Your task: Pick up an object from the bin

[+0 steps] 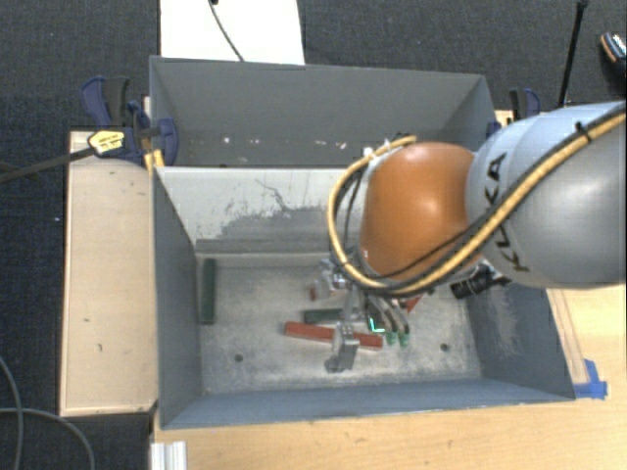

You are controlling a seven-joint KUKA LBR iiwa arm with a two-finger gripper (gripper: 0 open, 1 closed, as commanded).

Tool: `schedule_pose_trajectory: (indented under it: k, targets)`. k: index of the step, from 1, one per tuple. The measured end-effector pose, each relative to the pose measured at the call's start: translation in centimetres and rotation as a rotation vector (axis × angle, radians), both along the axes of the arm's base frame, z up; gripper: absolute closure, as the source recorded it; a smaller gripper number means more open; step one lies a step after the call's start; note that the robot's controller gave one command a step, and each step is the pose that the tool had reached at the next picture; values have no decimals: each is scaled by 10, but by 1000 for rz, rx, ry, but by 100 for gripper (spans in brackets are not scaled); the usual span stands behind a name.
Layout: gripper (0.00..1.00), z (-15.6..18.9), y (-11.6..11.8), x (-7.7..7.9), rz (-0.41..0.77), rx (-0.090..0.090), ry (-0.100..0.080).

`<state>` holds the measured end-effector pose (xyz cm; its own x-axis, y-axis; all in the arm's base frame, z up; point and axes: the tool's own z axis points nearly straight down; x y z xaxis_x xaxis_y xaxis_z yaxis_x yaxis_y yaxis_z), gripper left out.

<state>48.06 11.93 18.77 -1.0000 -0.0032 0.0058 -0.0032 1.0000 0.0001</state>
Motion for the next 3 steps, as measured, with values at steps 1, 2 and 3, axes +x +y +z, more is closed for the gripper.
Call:
schedule_pose_trajectory:
  k: [1, 2, 3]
  targets:
    - [0, -120, -26, 37, -121, 1, -9]
    - [100, -117, -25, 37, -128, 2, -11]
    - [100, 42, -42, 31, -108, 2, -15]
